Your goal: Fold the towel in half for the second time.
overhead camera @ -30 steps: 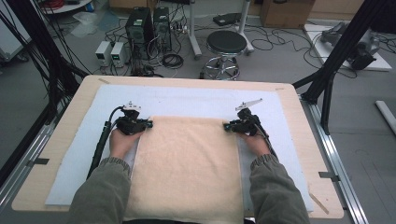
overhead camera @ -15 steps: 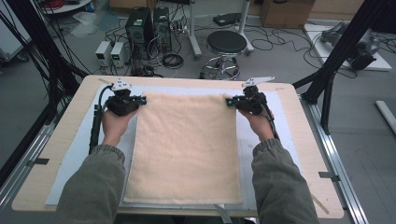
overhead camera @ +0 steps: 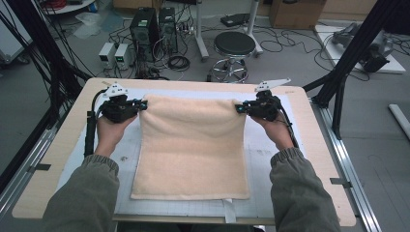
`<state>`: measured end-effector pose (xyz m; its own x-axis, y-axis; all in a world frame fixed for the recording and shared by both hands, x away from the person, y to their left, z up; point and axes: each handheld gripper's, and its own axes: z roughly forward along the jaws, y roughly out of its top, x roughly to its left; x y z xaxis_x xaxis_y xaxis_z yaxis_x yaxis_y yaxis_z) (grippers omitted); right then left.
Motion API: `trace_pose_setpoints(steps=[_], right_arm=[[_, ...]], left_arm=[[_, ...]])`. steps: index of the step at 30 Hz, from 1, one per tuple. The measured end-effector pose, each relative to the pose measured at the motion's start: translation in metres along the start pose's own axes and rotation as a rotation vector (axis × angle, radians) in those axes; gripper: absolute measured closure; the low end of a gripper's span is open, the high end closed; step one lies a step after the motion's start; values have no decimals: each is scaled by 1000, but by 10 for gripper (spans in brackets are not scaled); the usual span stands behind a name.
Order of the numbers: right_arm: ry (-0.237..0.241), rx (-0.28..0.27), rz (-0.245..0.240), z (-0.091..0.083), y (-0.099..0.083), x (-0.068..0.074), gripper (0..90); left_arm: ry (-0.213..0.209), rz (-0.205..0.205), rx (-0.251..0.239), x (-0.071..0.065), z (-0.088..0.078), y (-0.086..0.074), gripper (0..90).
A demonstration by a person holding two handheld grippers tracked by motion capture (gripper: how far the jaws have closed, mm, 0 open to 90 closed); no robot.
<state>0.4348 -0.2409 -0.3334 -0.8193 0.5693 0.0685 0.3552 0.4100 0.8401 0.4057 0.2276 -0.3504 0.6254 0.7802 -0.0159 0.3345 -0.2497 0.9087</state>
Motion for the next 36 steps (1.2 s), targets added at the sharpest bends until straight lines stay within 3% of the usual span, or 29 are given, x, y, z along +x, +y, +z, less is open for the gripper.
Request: trace_pose_setpoints(steps=[4, 9, 16, 20, 22, 23, 31, 36], right_arm=[[36, -1, -17, -9, -3, 11, 812], [71, -10, -42, -17, -12, 27, 812], [111, 23, -79, -26, -39, 51, 812], [126, 41, -80, -30, -57, 65, 811], [134, 79, -75, -30, -62, 70, 806], [132, 83, -96, -30, -64, 73, 806], [163, 87, -103, -30, -85, 98, 803], [169, 121, -118, -28, -98, 109, 790]], left_arm=[[-33, 6, -25, -5, -12, -8, 835], [-82, 43, -13, -15, -29, -23, 833], [-170, 60, -22, -35, -50, -55, 832], [-201, 71, -3, -45, -57, -72, 832], [-215, 82, 9, -49, -60, -80, 831], [-219, 81, 20, -51, -61, -84, 830], [-252, 105, 62, -60, -76, -108, 820], [-287, 103, 95, -68, -87, -121, 800]])
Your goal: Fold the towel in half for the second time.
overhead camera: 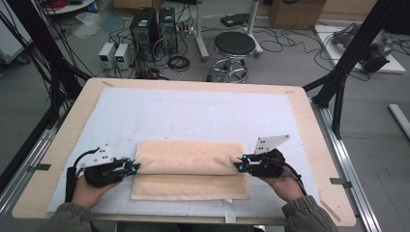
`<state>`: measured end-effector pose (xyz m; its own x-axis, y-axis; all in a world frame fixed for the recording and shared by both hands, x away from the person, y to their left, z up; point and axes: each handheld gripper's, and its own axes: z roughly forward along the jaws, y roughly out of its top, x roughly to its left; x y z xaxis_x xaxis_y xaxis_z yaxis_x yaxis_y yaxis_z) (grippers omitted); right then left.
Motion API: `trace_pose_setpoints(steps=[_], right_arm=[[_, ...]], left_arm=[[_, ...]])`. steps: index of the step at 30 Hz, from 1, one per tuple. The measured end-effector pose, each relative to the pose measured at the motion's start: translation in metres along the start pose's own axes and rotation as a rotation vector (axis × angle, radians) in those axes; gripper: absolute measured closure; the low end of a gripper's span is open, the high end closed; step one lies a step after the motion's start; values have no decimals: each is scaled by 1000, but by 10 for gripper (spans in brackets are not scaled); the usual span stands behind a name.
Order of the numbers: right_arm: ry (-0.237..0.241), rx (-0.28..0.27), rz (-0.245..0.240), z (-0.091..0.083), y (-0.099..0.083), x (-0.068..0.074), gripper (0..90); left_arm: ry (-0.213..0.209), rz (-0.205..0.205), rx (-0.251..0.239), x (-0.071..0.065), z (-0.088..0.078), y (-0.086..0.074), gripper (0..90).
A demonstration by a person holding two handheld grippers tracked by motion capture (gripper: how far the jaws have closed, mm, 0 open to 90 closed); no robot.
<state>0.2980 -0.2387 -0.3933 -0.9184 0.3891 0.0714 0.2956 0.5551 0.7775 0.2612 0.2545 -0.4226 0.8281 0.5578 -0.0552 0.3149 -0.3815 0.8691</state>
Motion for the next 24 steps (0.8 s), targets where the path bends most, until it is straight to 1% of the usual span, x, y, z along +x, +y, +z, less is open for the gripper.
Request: trace_pose_setpoints(steps=[3, 5, 7, 8, 10, 11, 13, 14, 15, 16, 17, 19, 21, 22, 24], right_arm=[[15, 5, 15, 3, -9, 2, 756], [23, 0, 21, 1, -14, 4, 731], [16, -7, 16, -2, -16, 6, 699], [18, -8, 23, -4, -17, 7, 678], [12, -33, 21, -9, -18, 8, 649], [14, -46, 22, -11, -18, 8, 640], [23, -70, 25, -14, -17, 10, 611], [27, -77, 26, -14, -17, 10, 597], [32, -78, 29, -13, -16, 10, 580], [37, -78, 23, -12, -15, 10, 568], [42, -72, 21, -10, -15, 10, 557], [34, -65, 12, -6, -14, 11, 530], [52, -66, 22, -1, -13, 10, 515], [53, -68, 21, 0, -12, 10, 514], [59, -60, 13, 3, -12, 11, 515]], left_arm=[[-5, -11, 24, -4, -5, -9, 768], [-5, -28, 31, -5, -9, -12, 733], [-8, -38, 27, -5, -16, -14, 679], [-7, -36, 22, -6, -18, -14, 656], [-5, -43, 11, -8, -22, -14, 584], [-6, -34, 6, -8, -22, -13, 551], [-16, -33, -4, -8, -22, -11, 515], [-18, -39, -12, -9, -21, -10, 487], [-18, -40, -14, -8, -20, -8, 460], [-18, -41, -11, -9, -18, -6, 442], [-22, -34, -10, -9, -16, -5, 435], [-30, -27, -6, -10, -12, -2, 423], [-49, -17, 4, -13, -8, 0, 431], [-60, -6, 7, -14, -6, 0, 467], [-64, 7, 18, -17, -5, 0, 563]])
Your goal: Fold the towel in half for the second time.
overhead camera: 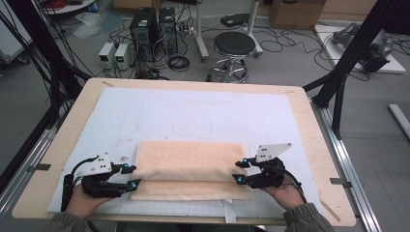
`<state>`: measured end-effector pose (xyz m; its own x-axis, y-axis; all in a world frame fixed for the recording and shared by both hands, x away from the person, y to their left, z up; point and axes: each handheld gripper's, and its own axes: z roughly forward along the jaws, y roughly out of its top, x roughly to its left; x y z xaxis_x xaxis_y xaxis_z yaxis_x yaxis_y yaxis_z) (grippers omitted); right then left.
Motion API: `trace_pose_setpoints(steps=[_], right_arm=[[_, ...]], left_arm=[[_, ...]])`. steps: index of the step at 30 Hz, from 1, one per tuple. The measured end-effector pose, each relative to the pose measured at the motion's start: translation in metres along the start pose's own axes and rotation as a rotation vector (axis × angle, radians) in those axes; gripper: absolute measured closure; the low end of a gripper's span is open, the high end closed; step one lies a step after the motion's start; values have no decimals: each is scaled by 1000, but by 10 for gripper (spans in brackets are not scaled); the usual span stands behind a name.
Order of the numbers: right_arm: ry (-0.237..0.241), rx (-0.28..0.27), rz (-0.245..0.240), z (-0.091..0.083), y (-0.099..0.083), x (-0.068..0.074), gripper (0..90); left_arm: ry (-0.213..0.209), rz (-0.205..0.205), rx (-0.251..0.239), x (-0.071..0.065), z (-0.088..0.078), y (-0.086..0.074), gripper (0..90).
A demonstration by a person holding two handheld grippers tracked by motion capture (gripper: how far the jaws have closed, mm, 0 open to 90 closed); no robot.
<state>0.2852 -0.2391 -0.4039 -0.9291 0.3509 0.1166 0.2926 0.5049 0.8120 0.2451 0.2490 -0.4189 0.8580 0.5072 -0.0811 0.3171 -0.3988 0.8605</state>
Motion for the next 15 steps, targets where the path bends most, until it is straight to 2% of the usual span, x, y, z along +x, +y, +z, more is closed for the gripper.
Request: trace_pose_setpoints(steps=[3, 7, 11, 13, 15], right_arm=[[20, 23, 3, 1, -2, 1, 577], [58, 28, -12, -2, -5, 6, 603], [80, -13, -5, -8, -4, 12, 576], [82, -9, -22, -7, -4, 16, 574], [87, 13, -24, -3, -7, 17, 576]], left_arm=[[-18, 2, 18, -1, -1, -3, 687], [-53, 3, 19, -6, -6, -6, 645], [-77, 17, 9, -11, -11, -6, 538], [-71, 20, 18, -13, -10, -7, 536], [-69, 25, 41, -12, -7, -9, 577]])
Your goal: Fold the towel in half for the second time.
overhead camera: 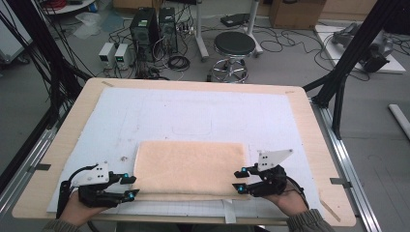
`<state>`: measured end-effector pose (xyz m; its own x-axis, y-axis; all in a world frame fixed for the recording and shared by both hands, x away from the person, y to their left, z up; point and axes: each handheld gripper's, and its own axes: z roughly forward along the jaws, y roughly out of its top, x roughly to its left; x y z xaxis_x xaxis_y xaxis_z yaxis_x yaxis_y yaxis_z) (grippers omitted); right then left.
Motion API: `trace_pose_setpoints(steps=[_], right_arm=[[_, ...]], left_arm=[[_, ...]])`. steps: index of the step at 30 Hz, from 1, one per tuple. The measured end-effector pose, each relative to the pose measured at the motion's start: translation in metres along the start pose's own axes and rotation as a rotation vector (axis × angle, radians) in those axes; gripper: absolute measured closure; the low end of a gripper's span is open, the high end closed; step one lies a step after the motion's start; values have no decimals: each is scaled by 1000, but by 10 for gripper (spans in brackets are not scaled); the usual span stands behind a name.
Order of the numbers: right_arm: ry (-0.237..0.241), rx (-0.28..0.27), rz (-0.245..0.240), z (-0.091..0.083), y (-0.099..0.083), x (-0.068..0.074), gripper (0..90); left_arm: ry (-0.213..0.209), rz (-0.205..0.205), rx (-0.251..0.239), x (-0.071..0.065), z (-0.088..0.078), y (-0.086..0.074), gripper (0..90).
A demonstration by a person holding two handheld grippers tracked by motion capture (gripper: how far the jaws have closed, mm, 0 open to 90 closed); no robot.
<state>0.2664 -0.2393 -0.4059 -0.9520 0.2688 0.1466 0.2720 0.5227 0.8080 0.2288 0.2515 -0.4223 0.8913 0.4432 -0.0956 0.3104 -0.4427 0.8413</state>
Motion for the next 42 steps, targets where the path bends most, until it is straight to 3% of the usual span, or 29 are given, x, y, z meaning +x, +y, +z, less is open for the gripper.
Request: trace_pose_setpoints(steps=[5, 8, 11, 16, 20, 24, 26, 28, 32, 37, 42], right_arm=[[7, 68, -2, 13, -13, 1, 627], [2, 103, -21, 18, -20, 2, 729], [4, 102, -24, 18, -20, 1, 842], [9, 62, -37, 7, -14, 3, 861], [11, 22, -55, -4, -5, 8, 862], [21, 37, -64, -6, -5, 11, 859], [54, 55, -44, -4, -10, 11, 827], [63, 40, -33, -4, -12, 10, 795], [43, 26, -26, -4, -11, 9, 752], [32, 61, -29, 8, -13, 7, 750], [32, 116, -29, 16, -23, 7, 762]], left_arm=[[24, 46, 79, -4, 13, -5, 668], [36, 53, 81, -4, 16, -5, 757], [44, 52, 79, -3, 14, -2, 812], [53, 55, 34, -5, 2, 4, 829], [51, 56, -7, -10, -8, 10, 833], [31, 60, 18, -15, -9, 8, 816], [35, 39, 15, -15, -11, 6, 739], [51, 10, -14, -13, -16, 5, 630], [66, -1, -49, -11, -18, 9, 630], [40, 15, 12, -11, 6, 10, 684], [25, 32, 105, -14, 22, 0, 699]])
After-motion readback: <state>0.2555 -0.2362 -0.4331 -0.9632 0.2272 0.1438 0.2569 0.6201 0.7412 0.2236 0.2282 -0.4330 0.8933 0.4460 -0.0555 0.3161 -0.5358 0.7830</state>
